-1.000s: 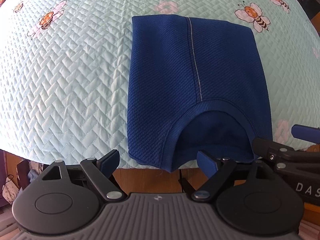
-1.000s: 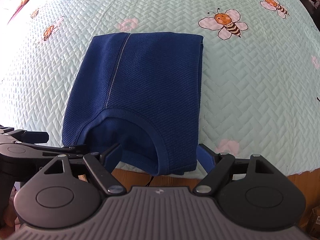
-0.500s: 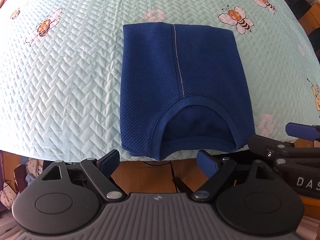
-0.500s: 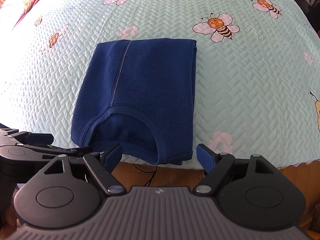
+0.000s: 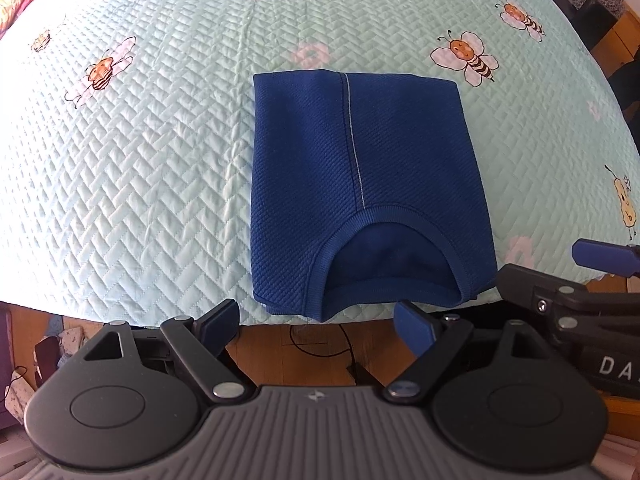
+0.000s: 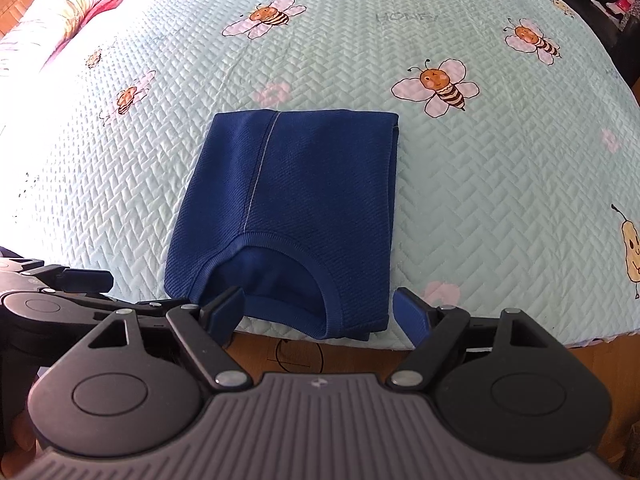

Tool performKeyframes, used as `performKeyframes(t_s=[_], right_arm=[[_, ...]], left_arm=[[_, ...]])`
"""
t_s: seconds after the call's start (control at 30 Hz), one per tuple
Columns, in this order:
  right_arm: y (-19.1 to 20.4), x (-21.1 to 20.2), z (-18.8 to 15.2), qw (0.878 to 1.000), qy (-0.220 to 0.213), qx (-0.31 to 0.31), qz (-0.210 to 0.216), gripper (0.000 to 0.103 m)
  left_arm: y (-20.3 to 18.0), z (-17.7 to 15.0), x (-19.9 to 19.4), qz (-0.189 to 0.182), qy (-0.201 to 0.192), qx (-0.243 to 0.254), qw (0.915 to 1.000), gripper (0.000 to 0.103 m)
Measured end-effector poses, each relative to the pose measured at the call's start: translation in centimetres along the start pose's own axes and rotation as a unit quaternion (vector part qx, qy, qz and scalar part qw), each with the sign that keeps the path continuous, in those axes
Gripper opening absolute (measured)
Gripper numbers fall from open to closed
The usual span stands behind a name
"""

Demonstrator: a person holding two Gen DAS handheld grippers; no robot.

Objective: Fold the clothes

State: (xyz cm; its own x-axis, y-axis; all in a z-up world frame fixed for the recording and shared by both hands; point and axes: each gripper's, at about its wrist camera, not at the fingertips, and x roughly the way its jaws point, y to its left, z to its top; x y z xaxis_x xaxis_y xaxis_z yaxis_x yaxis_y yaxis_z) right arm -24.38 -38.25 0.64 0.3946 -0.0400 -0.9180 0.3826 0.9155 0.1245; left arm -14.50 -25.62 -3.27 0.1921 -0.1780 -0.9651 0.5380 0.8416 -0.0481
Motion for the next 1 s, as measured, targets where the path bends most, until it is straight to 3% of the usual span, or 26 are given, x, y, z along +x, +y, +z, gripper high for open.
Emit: performKeyframes(t_s=[0.47, 0.7, 1.0], right_arm=[[0.4, 1.7, -0.4, 1.0, 0.018, -0.001, 0.019, 0.082], [-0.7, 4.4, -0.3, 0.998, 0.054, 0.016, 0.043, 0.082], [-1.6, 4.6, 0.1, 0.998, 0.035, 0.028, 0.043, 0.082]], left_arm=[[0.5, 0.2, 2.2, -0.006, 0.02, -0.012, 0.9997, 0.087], [0.6, 0.4, 4.2, -0.007, 0.032, -0.012, 0.9994, 0.087], [1.2, 1.0, 4.2, 0.012, 0.011, -0.015, 0.9998, 0.087]])
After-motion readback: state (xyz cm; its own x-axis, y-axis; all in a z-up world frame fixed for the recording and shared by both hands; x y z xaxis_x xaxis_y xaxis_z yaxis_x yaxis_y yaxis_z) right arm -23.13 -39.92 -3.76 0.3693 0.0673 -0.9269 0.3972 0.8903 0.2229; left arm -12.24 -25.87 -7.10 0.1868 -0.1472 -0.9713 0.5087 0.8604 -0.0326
